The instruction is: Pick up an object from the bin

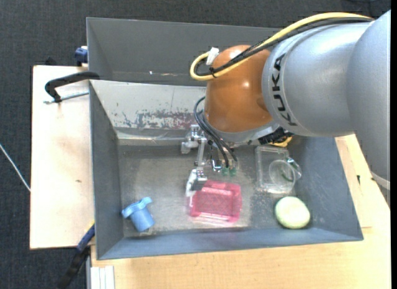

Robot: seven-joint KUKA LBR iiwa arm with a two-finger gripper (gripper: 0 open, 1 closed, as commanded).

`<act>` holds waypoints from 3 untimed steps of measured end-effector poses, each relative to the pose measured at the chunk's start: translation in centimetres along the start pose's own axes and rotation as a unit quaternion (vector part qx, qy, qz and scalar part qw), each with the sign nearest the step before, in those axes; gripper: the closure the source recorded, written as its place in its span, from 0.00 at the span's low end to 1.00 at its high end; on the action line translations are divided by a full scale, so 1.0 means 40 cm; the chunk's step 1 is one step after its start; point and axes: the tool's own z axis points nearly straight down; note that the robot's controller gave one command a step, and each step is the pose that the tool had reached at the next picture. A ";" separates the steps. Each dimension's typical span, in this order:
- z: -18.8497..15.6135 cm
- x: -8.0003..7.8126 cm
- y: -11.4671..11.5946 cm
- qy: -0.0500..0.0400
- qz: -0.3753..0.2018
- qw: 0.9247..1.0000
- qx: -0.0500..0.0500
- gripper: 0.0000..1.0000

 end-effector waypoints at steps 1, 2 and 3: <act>0.000 0.000 0.000 0.000 0.000 1.000 0.000 0.00; 0.022 0.007 -0.045 -0.002 -0.060 0.998 -0.001 0.00; 0.071 0.036 -0.126 0.000 -0.175 0.985 0.002 0.00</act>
Offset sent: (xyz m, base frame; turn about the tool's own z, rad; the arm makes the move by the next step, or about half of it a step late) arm -0.0099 -0.0810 -0.0349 -0.3582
